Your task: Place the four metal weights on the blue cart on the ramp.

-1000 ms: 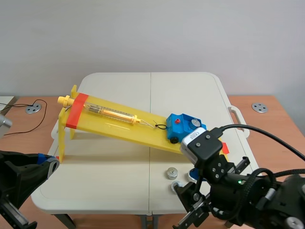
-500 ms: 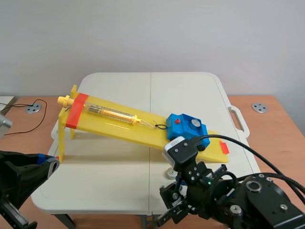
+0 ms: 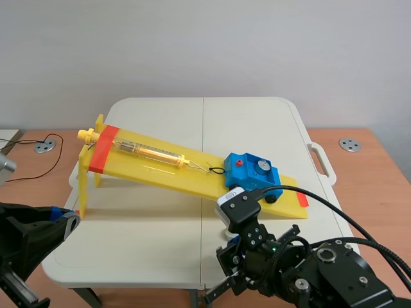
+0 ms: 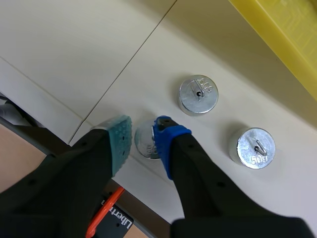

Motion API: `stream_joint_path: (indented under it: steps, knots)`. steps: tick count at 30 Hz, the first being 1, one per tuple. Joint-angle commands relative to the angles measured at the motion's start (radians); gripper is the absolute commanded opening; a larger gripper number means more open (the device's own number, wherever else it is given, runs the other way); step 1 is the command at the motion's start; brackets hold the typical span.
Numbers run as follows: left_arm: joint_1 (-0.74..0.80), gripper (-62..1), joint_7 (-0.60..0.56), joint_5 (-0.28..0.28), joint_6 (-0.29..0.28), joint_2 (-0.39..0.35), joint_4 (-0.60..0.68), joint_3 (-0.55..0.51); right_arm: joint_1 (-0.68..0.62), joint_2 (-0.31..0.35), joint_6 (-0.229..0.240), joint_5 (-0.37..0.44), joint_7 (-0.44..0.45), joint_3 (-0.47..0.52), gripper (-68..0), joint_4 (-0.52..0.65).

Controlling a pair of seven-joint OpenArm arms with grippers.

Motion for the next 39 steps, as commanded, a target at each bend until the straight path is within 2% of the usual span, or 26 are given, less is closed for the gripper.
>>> stream_joint_path:
  steps: [1, 4, 10, 13, 23, 29, 35, 39]
  knots:
    - [-0.023, -58.0, -0.089, -0.074, -0.036, 0.022, 0.076, -0.01, 0.056, -0.016, -0.024, 0.007, 0.064, -0.001, -59.2, 0.058]
    - [-0.023, -58.0, -0.089, -0.074, -0.036, 0.022, 0.076, -0.01, 0.056, -0.016, -0.05, 0.007, 0.04, -0.001, -66.5, 0.058]
    - [-0.023, -58.0, -0.089, -0.074, -0.036, 0.022, 0.076, -0.01, 0.052, -0.008, -0.059, 0.008, 0.039, 0.016, -66.9, 0.072]
    - [-0.023, -58.0, -0.089, -0.074, -0.036, 0.022, 0.076, -0.01, 0.021, -0.002, -0.059, 0.029, 0.031, 0.043, -66.9, 0.15]
    - [-0.023, -58.0, -0.089, -0.074, -0.036, 0.022, 0.076, -0.01, -0.141, 0.101, -0.056, 0.229, -0.037, 0.154, -66.9, 0.486]
    - [-0.023, -58.0, -0.089, -0.074, -0.036, 0.022, 0.076, -0.01, -0.2, 0.108, -0.032, 0.41, -0.092, 0.291, -66.9, 0.629]
    - [-0.023, -58.0, -0.089, -0.074, -0.036, 0.022, 0.076, -0.01, -0.193, 0.102, -0.029, 0.566, -0.116, 0.436, -66.9, 0.687]
    - [-0.023, -58.0, -0.089, -0.074, -0.036, 0.021, 0.076, -0.01, -0.141, 0.099, -0.031, 0.59, -0.113, 0.483, -66.9, 0.684]
